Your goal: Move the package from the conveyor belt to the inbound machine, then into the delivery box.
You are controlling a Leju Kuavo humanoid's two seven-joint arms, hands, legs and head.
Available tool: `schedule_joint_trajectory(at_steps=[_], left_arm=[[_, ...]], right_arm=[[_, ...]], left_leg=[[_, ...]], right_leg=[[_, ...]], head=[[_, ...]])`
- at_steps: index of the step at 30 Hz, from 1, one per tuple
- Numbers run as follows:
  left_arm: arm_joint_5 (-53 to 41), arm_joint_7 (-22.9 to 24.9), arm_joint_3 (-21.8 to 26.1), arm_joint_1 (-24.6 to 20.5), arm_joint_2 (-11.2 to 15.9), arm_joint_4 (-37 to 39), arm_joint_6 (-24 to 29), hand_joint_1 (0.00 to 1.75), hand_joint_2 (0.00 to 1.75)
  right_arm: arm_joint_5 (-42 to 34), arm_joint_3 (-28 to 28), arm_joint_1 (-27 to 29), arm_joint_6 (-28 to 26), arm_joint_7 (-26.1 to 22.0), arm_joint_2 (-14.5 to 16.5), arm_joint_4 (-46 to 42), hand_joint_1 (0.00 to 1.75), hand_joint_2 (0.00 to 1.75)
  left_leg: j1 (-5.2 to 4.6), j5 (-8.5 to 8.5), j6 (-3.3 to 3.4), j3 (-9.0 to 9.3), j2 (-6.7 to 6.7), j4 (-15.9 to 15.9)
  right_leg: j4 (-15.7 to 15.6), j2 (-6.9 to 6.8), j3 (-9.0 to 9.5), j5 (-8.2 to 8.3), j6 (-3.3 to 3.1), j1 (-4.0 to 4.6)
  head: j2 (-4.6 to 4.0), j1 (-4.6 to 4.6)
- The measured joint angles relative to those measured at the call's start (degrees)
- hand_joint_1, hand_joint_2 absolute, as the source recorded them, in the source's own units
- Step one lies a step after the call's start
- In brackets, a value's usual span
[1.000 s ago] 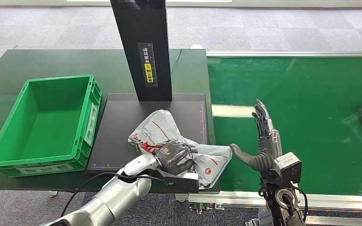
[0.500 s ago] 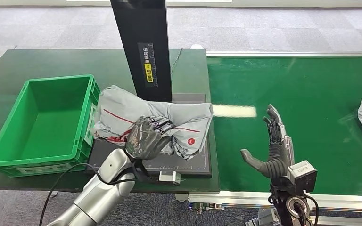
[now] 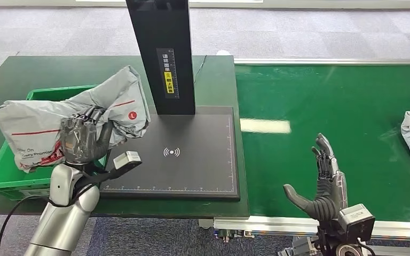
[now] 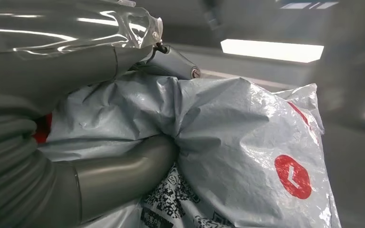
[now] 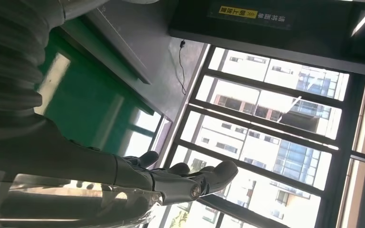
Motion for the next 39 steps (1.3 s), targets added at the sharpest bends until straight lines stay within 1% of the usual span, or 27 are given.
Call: schedule_joint_trajectory(at_steps=[5,7,9,13,16,17,18,19,20,21,22,23,26,27,29,32,35,39], left_arm=[[1.21,7.42,6.8,-1.21,3.08,2.96,-5.8,1.68,1.75],[1.56,8.93,9.4,-1.66,4.52,5.04,-6.86,1.57,1.75],[1.65,9.57,11.38,-1.91,5.63,6.71,-7.37,1.47,1.75],[1.19,11.14,13.69,-2.19,7.27,9.85,-9.65,1.47,1.75],[1.13,11.3,14.59,-2.27,7.94,11.41,-9.87,1.47,1.75],[1.08,11.3,14.76,-2.32,8.09,11.77,-9.9,1.44,1.75],[1.02,11.3,14.9,-2.4,8.2,12.1,-9.94,1.36,1.75],[0.97,11.3,15.03,-2.51,8.3,12.44,-9.98,1.19,1.75],[0.94,11.3,15.14,-2.66,8.36,12.79,-10.01,1.13,1.75],[0.92,11.31,15.24,-2.83,8.39,13.12,-10.07,1.13,1.75],[0.89,11.39,15.33,-2.98,8.42,13.43,-10.19,1.18,1.75],[0.82,11.64,15.42,-3.13,8.48,13.78,-10.55,1.01,1.75],[0.59,12.6,15.76,-4.3,9.22,16.62,-12.45,0.03,1.75],[0.58,12.5,15.93,-4.81,9.57,18.14,-12.7,0.0,1.75],[0.83,11.2,16.29,-5.49,10.07,20.91,-11.98,0.0,1.75],[1.85,8.29,16.5,-5.63,10.21,22.86,-9.18,0.0,1.75],[3.34,5.7,16.49,-4.99,9.94,22.6,-4.95,0.0,1.75],[5.86,2.16,16.25,-2.98,9.1,19.22,-1.08,0.0,1.75]], right_arm=[[0.5,-0.61,1.25,-0.01,0.33,0.1,-1.5,0.0,1.75],[0.74,-0.66,1.47,0.01,0.45,0.17,-1.64,0.0,1.75],[0.92,-0.67,1.53,0.04,0.48,0.24,-1.68,0.0,1.75],[1.04,-0.62,1.21,0.13,0.51,0.32,-1.72,0.0,1.75],[1.06,-0.6,1.09,0.13,0.54,0.36,-1.72,0.0,1.75],[1.07,-0.6,1.03,0.13,0.54,0.38,-1.72,0.0,1.75],[1.07,-0.59,0.96,0.13,0.55,0.39,-1.72,0.0,1.75],[1.07,-0.59,0.9,0.13,0.55,0.39,-1.72,0.0,1.75],[1.07,-0.59,0.85,0.13,0.55,0.4,-1.72,0.0,1.75],[1.07,-0.59,0.81,0.13,0.55,0.41,-1.72,0.0,1.75],[1.07,-0.59,0.76,0.13,0.55,0.42,-1.72,0.0,1.75],[1.07,-0.59,0.69,0.14,0.55,0.42,-1.72,0.0,1.75],[1.04,-0.49,0.04,0.22,0.59,0.3,-1.54,0.0,1.75],[1.01,-0.39,-0.3,0.24,0.62,0.23,-1.4,0.0,1.75],[0.83,-0.1,-0.97,0.24,0.67,0.03,-1.01,0.0,1.75],[0.34,0.41,-1.86,0.21,0.74,-0.18,-0.39,0.0,1.75],[0.08,0.92,-2.26,0.1,0.81,-0.17,0.02,0.0,1.75],[0.01,1.55,-2.32,-0.22,0.82,-0.17,0.38,0.0,1.75]], left_leg=[[0.0,0.0,0.0,0.04,0.07,0.0],[0.02,0.0,-0.01,0.03,0.13,0.0],[0.03,0.0,-0.01,0.01,0.17,0.0],[0.03,0.0,-0.01,-0.02,0.18,-0.01],[0.01,0.0,-0.01,-0.03,0.18,0.0],[0.01,0.0,-0.01,-0.03,0.18,0.0],[0.01,0.0,-0.01,-0.03,0.17,0.0],[0.01,0.0,-0.01,-0.03,0.17,0.0],[0.01,0.0,-0.01,-0.04,0.17,0.0],[0.01,0.0,-0.01,-0.04,0.17,0.0],[0.01,0.0,-0.01,-0.04,0.16,0.0],[0.01,0.0,-0.01,-0.04,0.16,0.0],[0.02,0.01,-0.02,-0.03,0.16,-0.01],[0.03,0.01,-0.02,-0.03,0.17,-0.01],[0.03,0.02,-0.03,-0.01,0.18,-0.01],[0.03,0.02,-0.03,-0.04,0.16,-0.01],[0.02,0.02,-0.03,-0.05,0.16,0.0],[0.01,0.0,-0.03,-0.05,0.16,0.0]], right_leg=[[0.0,0.05,-0.02,0.01,0.0,0.01],[0.01,0.09,-0.05,0.01,-0.01,0.03],[0.01,0.1,-0.07,0.0,-0.01,0.04],[0.02,0.1,-0.09,0.0,-0.01,0.03],[0.01,0.1,-0.09,0.0,-0.01,0.02],[0.01,0.1,-0.09,0.0,-0.01,0.02],[0.01,0.09,-0.09,0.0,-0.01,0.01],[0.01,0.09,-0.09,0.0,-0.01,0.01],[0.01,0.09,-0.09,0.0,-0.01,0.01],[0.01,0.09,-0.09,0.0,-0.01,0.02],[0.01,0.09,-0.09,0.0,-0.01,0.02],[0.01,0.09,-0.09,0.0,-0.01,0.02],[0.01,0.11,-0.09,0.0,-0.01,0.03],[0.02,0.12,-0.1,0.01,-0.02,0.04],[0.02,0.13,-0.1,0.01,-0.02,0.04],[0.03,0.11,-0.09,0.0,-0.02,0.04],[0.03,0.11,-0.1,0.0,-0.01,0.02],[0.02,0.11,-0.11,0.0,-0.01,0.02]], head=[[0.0,-0.02],[0.0,-0.02],[0.0,-0.01],[0.0,0.01],[0.0,0.01],[0.0,0.01],[0.0,0.01],[0.0,0.01],[0.0,0.01],[0.0,0.01],[0.0,0.01],[0.0,0.01],[0.0,0.01],[0.0,0.0],[0.0,0.0],[0.0,0.01],[0.0,0.01],[0.0,0.01]])
